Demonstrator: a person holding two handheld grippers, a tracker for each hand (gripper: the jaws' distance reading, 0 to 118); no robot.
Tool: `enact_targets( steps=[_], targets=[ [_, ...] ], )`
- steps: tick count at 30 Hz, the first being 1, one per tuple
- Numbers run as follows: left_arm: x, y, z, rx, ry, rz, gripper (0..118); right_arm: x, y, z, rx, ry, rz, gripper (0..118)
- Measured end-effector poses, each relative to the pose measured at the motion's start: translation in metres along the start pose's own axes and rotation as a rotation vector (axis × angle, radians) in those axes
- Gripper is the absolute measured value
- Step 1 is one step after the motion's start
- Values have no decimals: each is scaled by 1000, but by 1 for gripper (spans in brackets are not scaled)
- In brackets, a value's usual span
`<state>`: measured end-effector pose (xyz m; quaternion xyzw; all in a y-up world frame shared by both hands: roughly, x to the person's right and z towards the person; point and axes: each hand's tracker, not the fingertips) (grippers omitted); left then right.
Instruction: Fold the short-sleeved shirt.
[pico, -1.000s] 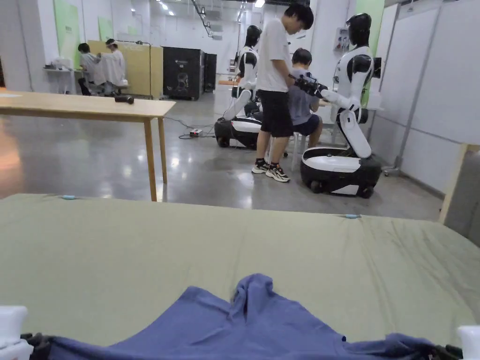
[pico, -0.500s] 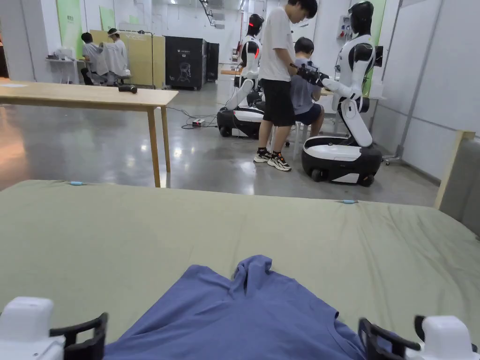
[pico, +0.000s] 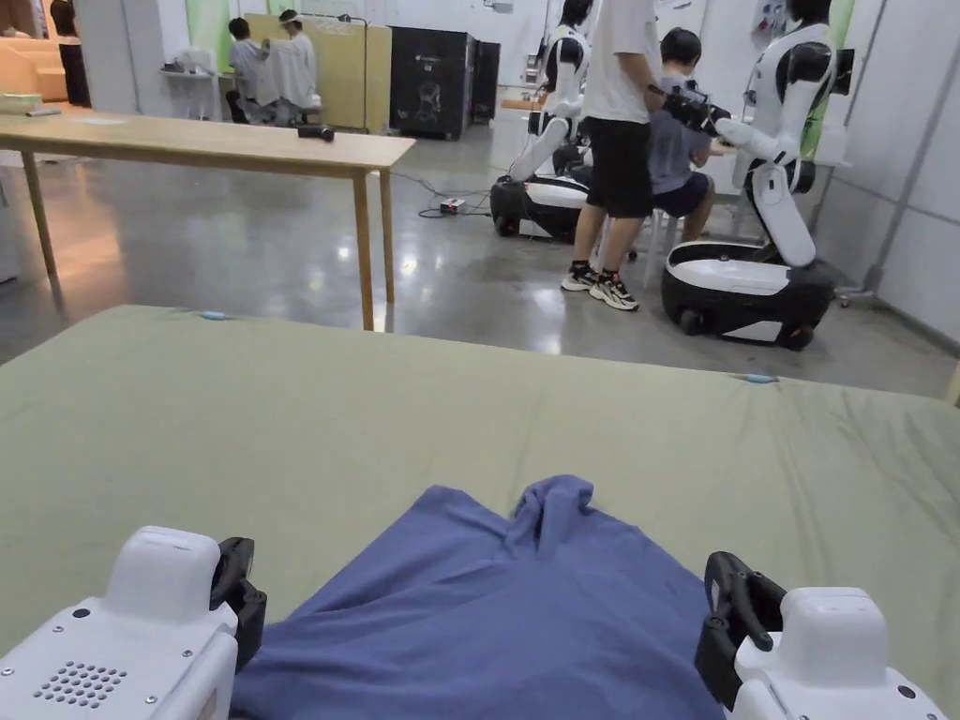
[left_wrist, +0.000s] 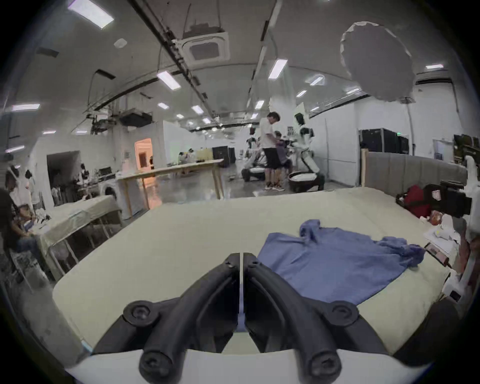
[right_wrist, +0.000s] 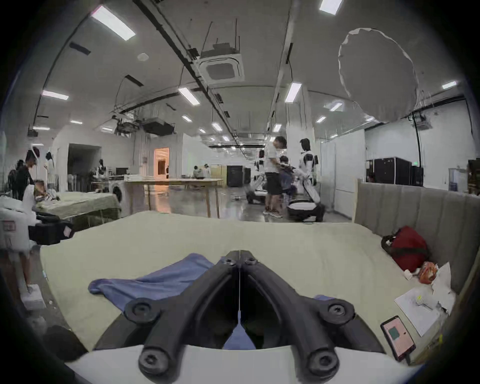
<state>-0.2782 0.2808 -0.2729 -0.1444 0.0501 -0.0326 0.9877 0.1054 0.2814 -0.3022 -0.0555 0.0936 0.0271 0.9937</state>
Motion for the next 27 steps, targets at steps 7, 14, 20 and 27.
enact_targets(
  steps=[7, 14, 20, 27],
  targets=[
    [-78, -56, -26, -237, 98, 76, 6, -10, -20, -24, -83, 39, -54, 1],
    [-101, -94, -75, -352, 83, 146, 112, -20, -43, -51, -189, 39, -46, 1],
    [-88, -111, -135, -467, 15, 82, 109, -21, -54, -68, -251, 15, -35, 1],
    [-70, -113, -168, -594, -111, 17, 70, -8, -50, -100, -309, 14, -116, 1]
  ],
)
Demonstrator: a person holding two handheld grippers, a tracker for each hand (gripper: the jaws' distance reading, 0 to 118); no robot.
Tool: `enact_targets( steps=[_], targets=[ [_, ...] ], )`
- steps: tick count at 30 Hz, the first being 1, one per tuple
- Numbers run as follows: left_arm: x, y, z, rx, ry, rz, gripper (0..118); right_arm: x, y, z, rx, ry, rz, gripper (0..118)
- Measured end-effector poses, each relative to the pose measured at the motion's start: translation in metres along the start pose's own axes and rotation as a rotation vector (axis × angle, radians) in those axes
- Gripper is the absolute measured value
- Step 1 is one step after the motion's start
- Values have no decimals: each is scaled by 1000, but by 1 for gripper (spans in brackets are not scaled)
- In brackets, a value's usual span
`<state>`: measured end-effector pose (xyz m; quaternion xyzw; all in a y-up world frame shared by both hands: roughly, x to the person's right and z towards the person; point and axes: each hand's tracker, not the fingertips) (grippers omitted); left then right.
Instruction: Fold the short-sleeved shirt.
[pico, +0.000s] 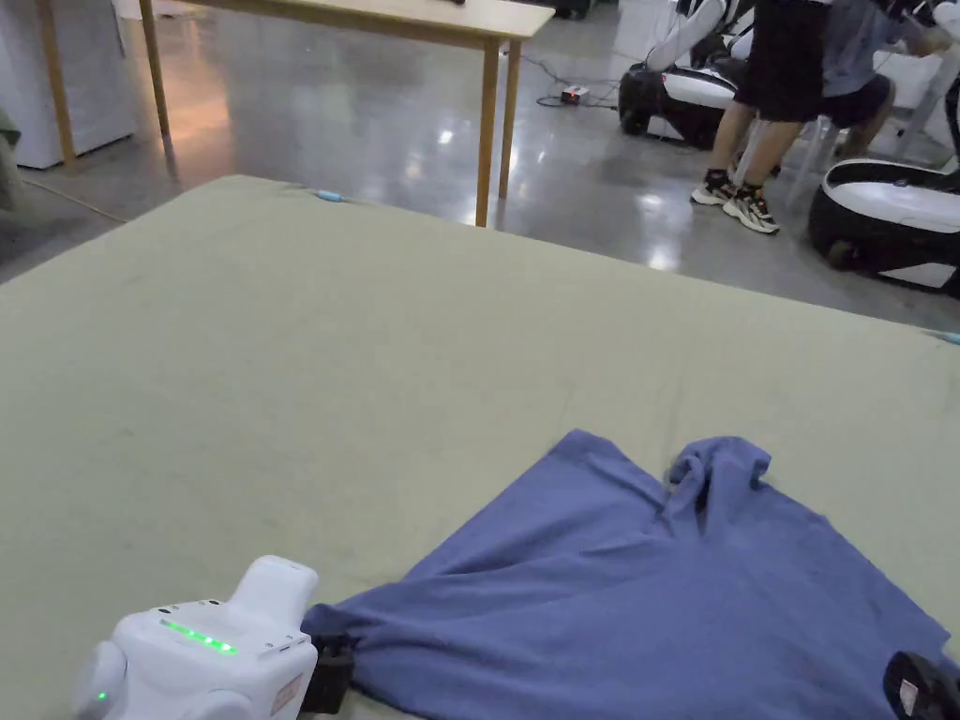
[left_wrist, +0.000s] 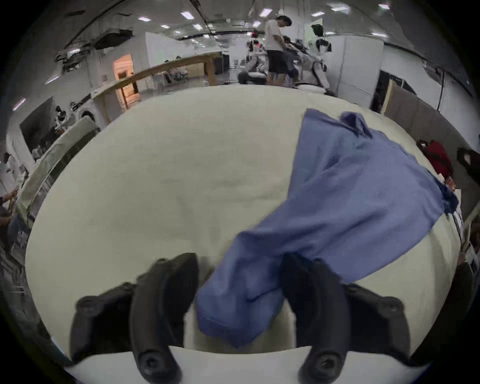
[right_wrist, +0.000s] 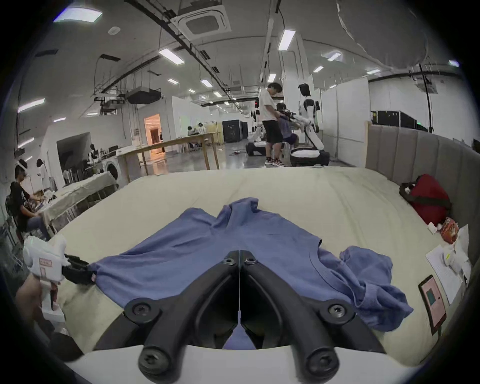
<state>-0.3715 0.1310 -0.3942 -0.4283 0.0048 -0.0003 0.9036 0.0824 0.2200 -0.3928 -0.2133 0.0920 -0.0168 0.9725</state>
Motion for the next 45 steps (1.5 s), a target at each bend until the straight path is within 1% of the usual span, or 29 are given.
enact_targets(
  steps=[1, 2, 3, 4, 6, 8, 11, 12, 13, 14, 15, 16, 18, 19, 20, 21, 22, 23, 24, 25, 26, 28, 29, 32, 34, 37, 41, 43, 45],
  targets=[
    [1, 0, 3, 3, 5, 3, 59, 3, 6, -5, -2, 3, -5, 1],
    [1, 0, 4, 4, -11, 11, 43, 6, 12, -12, -5, 7, -9, 1],
    [0, 2, 7, 25, -13, 41, 14, 10, 19, -20, -11, 15, -10, 1],
    [0, 3, 11, 38, -11, 57, 3, 15, 27, -29, -23, 20, -4, 1],
    [3, 4, 24, 50, -48, 52, 3, 27, 44, -53, -47, 13, 33, 1],
    [10, 8, 37, 95, -37, 25, 3, 43, 63, -89, -88, -27, 95, 1],
    [14, 13, 51, 127, -39, 18, 3, 64, 85, -163, -256, -58, 119, 1],
    [15, 14, 54, 139, -41, 16, 3, 71, 88, -188, -313, -53, 125, 10],
    [17, 15, 57, 145, -39, 17, 3, 77, 89, -213, -362, -56, 128, 30],
    [19, 16, 59, 151, -38, 14, 3, 81, 87, -236, -397, -57, 129, 61],
    [21, 17, 60, 153, -32, 8, 3, 86, 84, -258, -429, -44, 137, 103],
    [22, 17, 61, 153, -29, 6, 3, 90, 79, -277, -455, -48, 148, 118],
    [28, 19, 61, 146, -21, -1, 3, 91, 69, -302, -451, -54, 175, 116],
    [29, 19, 60, 141, -18, -3, 3, 90, 66, -312, -465, -58, 204, 116],
    [29, 19, 59, 134, -15, -6, 3, 86, 60, -317, -472, -54, 205, 116],
    [30, 20, 57, 129, -8, -8, 3, 85, 55, -322, -480, -43, 211, 113],
    [31, 21, 56, 126, -4, -11, 3, 84, 51, -327, -504, -32, 219, 99],
    [31, 21, 55, 120, -1, -14, 3, 83, 47, -329, -567, -29, 220, 92],
    [32, 21, 54, 118, 0, -15, 3, 80, 46, -323, -574, -9, 182, 85],
    [32, 22, 53, 118, 2, -17, 3, 80, 46, -315, -532, 52, 116, 80],
    [33, 23, 53, 120, 4, -18, 3, 76, 48, -304, -480, -15, 126, 69],
    [34, 24, 53, 125, -7, -15, 3, 73, 51, -290, -486, 26, 116, 9],
    [34, 25, 52, 134, -13, -12, 3, 72, 53, -279, -463, 47, 96, 5],
    [31, 31, 52, 151, -26, 17, 3, 69, 78, -235, -353, 60, 71, 5],
    [25, 39, 58, 191, -18, 23, 3, 70, 103, -201, -285, 98, 53, 5],
    [20, 64, 78, 252, -32, 18, 2, 69, 152, -145, -178, 106, 91, 5],
    [20, 125, 110, 356, -44, 6, 2, 76, 225, -80, -53, 111, 105, 5],
    [19, 159, 122, 398, -56, 19, 2, 80, 258, -55, 21, 57, 171, 5],
    [22, 196, 136, 453, -20, -10, 2, 88, 292, -32, 65, 32, 174, 5]
  ],
)
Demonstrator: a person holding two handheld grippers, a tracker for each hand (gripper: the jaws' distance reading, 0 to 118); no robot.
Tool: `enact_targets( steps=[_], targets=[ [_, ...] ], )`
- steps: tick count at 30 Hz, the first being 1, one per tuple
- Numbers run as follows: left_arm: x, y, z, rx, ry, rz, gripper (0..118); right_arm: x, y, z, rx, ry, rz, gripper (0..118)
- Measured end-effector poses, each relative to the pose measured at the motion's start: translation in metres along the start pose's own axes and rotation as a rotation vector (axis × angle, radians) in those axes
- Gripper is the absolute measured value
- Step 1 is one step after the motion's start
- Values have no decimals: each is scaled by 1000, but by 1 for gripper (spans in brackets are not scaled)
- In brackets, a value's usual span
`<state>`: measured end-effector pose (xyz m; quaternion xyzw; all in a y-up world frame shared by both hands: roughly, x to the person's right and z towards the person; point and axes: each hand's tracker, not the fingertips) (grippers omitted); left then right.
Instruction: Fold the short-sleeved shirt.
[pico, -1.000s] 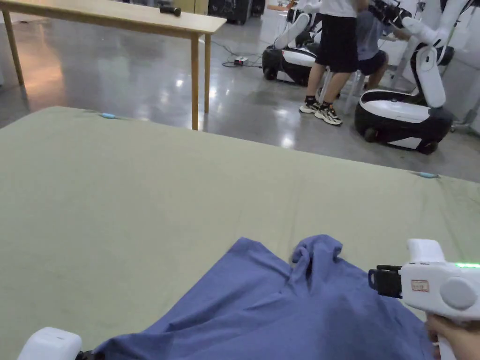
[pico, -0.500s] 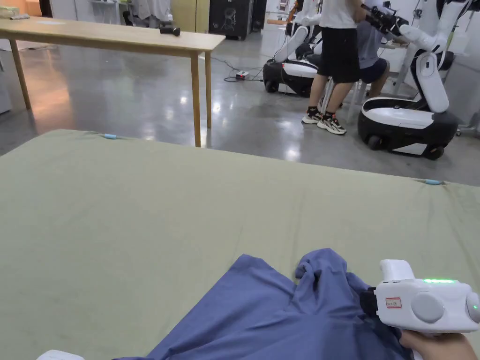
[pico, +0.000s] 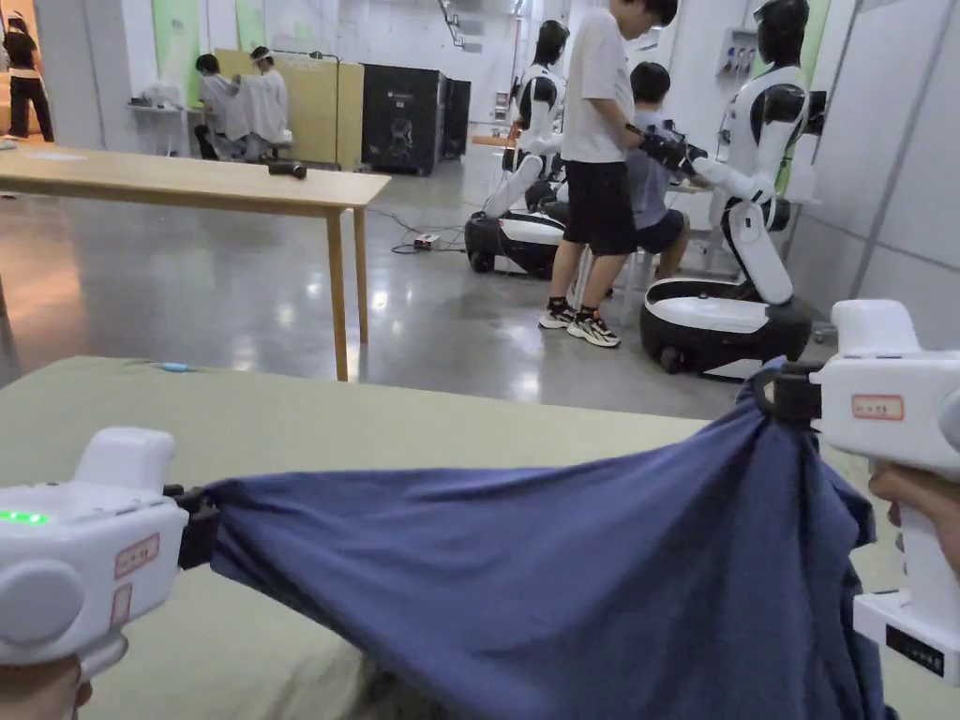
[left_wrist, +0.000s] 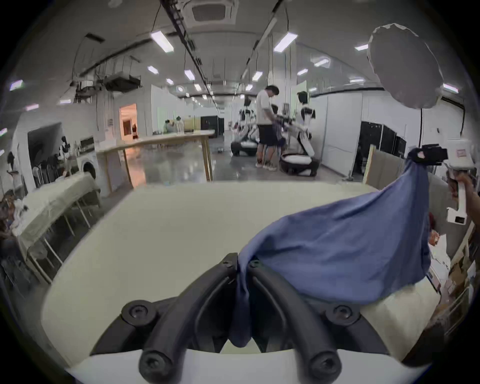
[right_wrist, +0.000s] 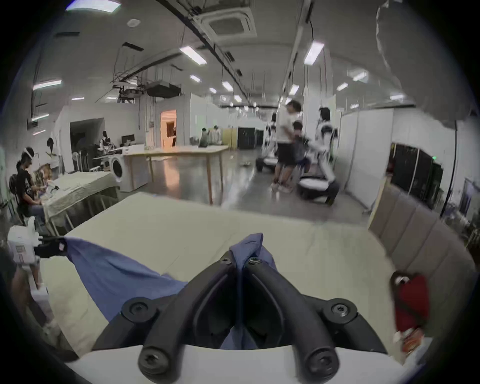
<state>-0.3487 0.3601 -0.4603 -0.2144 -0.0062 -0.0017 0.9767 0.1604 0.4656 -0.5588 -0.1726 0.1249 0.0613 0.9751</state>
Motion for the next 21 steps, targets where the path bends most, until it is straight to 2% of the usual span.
enact_targets(
  steps=[6, 9, 13, 17, 21],
  targets=[
    [18, 120, 0, 149, 48, -72, 1, 41, 92, 52, 166, -85, -30, 5],
    [28, 174, 1, 227, 92, -122, 1, 56, 131, 68, 259, -49, -74, 5],
    [38, 232, 3, 284, 166, -199, 1, 64, 175, 75, 321, -85, -41, 5],
    [40, 271, 13, 338, 190, -208, 1, 68, 200, 78, 378, -84, -49, 5],
    [38, 270, 14, 361, 203, -234, 1, 69, 187, 64, 363, -86, -61, 5]
  ],
)
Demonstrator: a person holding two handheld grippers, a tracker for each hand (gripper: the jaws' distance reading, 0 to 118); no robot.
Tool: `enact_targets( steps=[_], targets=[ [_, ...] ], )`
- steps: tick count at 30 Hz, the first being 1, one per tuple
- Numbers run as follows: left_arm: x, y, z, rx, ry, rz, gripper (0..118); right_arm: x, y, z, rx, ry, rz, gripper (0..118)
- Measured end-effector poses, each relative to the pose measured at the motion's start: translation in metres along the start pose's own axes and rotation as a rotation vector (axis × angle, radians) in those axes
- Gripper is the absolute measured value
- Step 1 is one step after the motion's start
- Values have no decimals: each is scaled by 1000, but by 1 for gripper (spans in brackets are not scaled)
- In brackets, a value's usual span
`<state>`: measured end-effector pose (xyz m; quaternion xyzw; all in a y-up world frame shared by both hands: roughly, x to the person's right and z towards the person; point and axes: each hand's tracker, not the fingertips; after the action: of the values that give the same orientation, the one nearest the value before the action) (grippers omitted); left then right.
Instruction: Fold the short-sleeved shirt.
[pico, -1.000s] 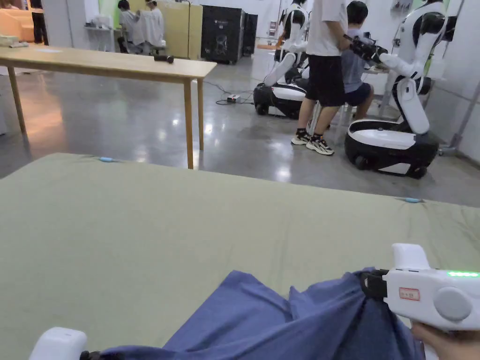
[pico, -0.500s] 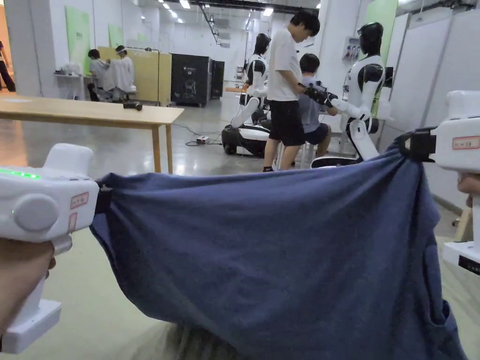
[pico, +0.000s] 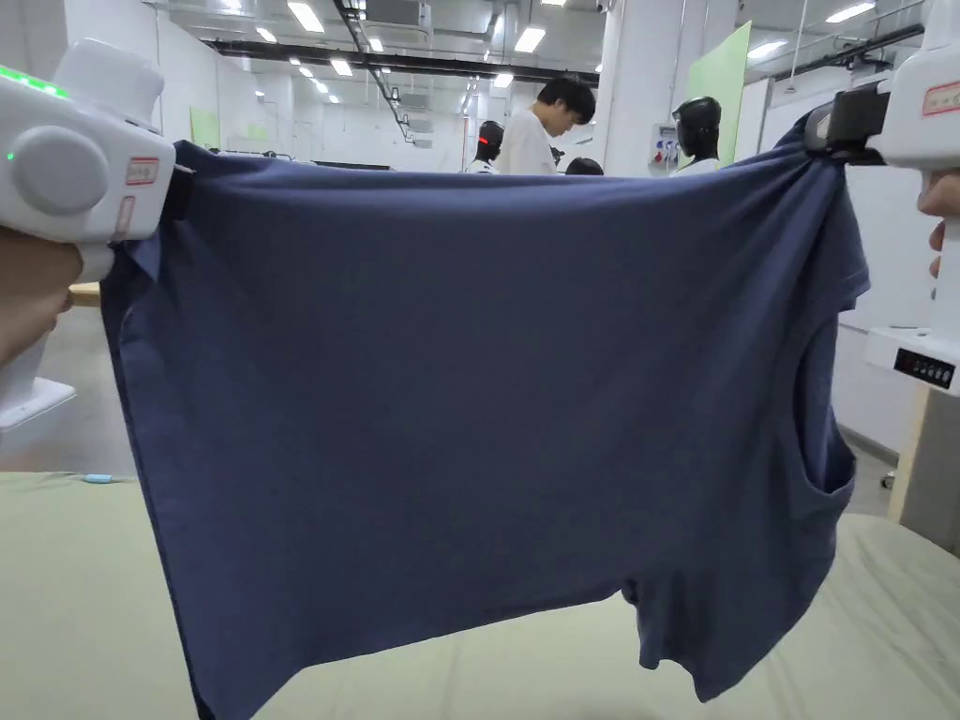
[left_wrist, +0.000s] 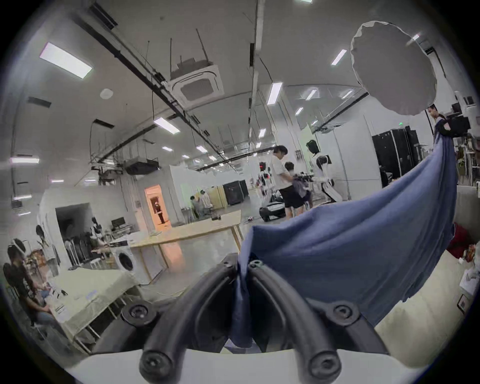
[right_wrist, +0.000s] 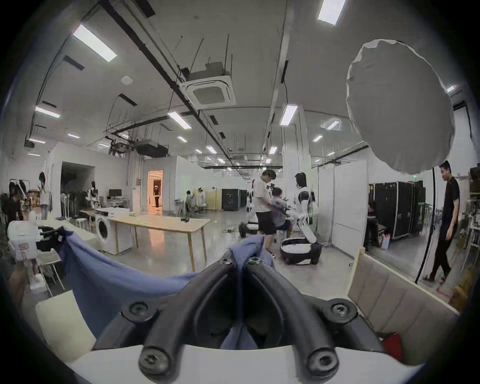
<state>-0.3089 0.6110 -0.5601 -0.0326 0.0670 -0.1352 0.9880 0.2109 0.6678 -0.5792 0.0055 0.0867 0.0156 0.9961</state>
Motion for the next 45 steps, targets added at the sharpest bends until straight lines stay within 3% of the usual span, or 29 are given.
enact_targets(
  steps=[7, 13, 17, 19, 24, 31, 35, 37, 38, 39, 40, 41, 42, 45],
  targets=[
    [31, -97, -19, -156, -66, 10, 1, 10, -119, -29, -101, -11, -107, 5],
    [44, -168, -5, -160, -36, 34, 1, 12, -190, -14, -163, -9, -135, 5],
    [42, -180, 44, -174, -76, 30, 1, 15, -198, 31, -186, 23, -128, 5],
    [39, -187, 77, -191, -119, 54, 1, 13, -204, 69, -201, 36, -82, 5],
    [40, -241, 163, -295, -208, 72, 1, 3, -252, 174, -267, 78, -66, 5],
    [65, -379, 261, -620, -336, 62, 1, -27, -419, 279, -633, 52, 31, 5],
    [72, -437, 280, -770, -340, 118, 1, -39, -490, 302, -840, 50, 4, 5],
    [73, -442, 281, -770, -336, 101, 12, -38, -489, 306, -816, 43, -9, 5],
    [72, -437, 285, -759, -334, 98, 28, -37, -483, 310, -791, 38, -20, 9],
    [69, -424, 290, -720, -295, 101, 68, -37, -473, 312, -761, 21, -34, 29],
    [66, -413, 296, -680, -284, 121, 93, -38, -461, 313, -730, 12, -59, 56],
    [64, -398, 303, -630, -287, 147, 101, -40, -448, 316, -699, -5, -70, 86],
    [64, -382, 313, -556, -279, 158, 101, -44, -432, 328, -636, -2, -87, 108],
    [71, -344, 351, -348, -193, 138, 102, -62, -401, 354, -434, -1, -152, 112]
  ],
)
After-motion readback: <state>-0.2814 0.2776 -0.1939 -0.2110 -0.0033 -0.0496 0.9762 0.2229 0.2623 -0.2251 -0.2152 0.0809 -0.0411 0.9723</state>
